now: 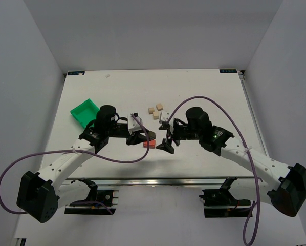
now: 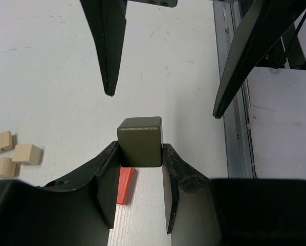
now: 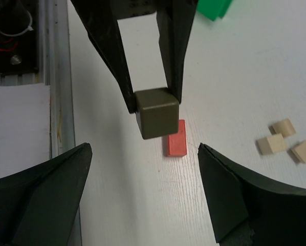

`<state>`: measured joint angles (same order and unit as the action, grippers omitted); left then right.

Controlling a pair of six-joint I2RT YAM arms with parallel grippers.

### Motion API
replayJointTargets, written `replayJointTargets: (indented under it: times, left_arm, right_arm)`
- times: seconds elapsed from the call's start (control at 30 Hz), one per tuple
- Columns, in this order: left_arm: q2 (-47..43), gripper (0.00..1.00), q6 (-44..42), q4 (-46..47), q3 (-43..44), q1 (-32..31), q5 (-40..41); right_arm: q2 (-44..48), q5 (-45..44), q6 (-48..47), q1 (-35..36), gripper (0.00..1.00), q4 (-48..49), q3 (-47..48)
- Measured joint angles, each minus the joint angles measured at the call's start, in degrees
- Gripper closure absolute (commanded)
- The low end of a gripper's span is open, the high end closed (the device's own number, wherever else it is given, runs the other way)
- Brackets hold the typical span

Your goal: Build the wood block tower

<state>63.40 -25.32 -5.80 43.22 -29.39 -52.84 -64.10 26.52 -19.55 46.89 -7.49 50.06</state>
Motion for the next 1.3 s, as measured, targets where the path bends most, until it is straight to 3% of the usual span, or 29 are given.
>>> replayJointTargets:
  times: [0.2, 0.3, 0.4, 0.43, 0.57, 0.67, 0.83, 0.87, 1.0, 1.07, 1.1, 1.13, 1.3]
  left_arm:
    - [0.15, 1.0, -2.1, -1.7, 0.0, 0.0, -0.68]
    - [0.15, 1.0, -2.36, -1.9, 0.0, 0.0, -0.94]
    - [0.11, 1.0, -2.34, -1.9, 0.0, 0.0, -1.2]
    - [0.07, 1.0, -2.32, -1.9, 0.0, 0.0, -1.22]
    - [-0.13, 1.0, -2.21, -1.84, 0.0, 0.0, -1.25]
    - [-0.15, 1.0, -1.66, -2.08, 0.0, 0.0, -1.68]
    - [-0.2, 1.0, -1.16, -1.97, 0.0, 0.07, -1.62]
    - [-0.2, 1.0, -1.03, -1.95, 0.0, 0.07, -1.6]
    - [-0.2, 0.99, -0.24, -1.73, -0.02, 0.07, -1.62]
    - [-0.2, 0.82, 0.42, -1.53, -0.02, 0.07, -1.42]
    - [-0.2, 0.63, 0.83, -1.42, -0.02, 0.07, -1.09]
    - [-0.22, 0.52, 1.31, -1.25, -0.04, 0.07, -0.87]
    - [-0.5, 0.33, 4.17, 1.86, -0.66, 0.0, 1.46]
  right_arm:
    - [-3.61, 4.76, -1.84, 0.0, 0.13, 0.37, 2.6]
    - [-4.28, 5.31, -2.29, 0.0, 0.22, 0.5, 2.62]
    - [-4.98, 5.62, -2.36, 0.0, 0.25, 0.96, 2.67]
    - [-5.31, 5.62, -2.32, 0.0, 0.32, 1.2, 2.69]
    - [-6.8, 5.97, -1.92, 0.0, 0.45, 1.95, 2.82]
    - [-7.67, 6.38, -2.03, -0.04, 0.67, 2.38, 3.19]
    - [-8.37, 6.64, -1.55, -0.35, 0.72, 2.1, 3.87]
    - [-8.37, 6.69, -1.51, -0.35, 0.83, 2.08, 3.89]
    - [-8.37, 7.06, -1.22, -0.44, 1.0, 2.14, 3.89]
    - [-8.37, 7.3, -0.96, -0.63, 1.0, 2.23, 3.89]
    - [-8.37, 7.26, -0.72, -0.68, 1.0, 2.27, 3.91]
    - [-8.39, 7.15, -0.48, -0.72, 1.0, 2.27, 3.96]
    - [-8.39, 6.16, 1.49, -0.39, 1.0, 2.91, 4.15]
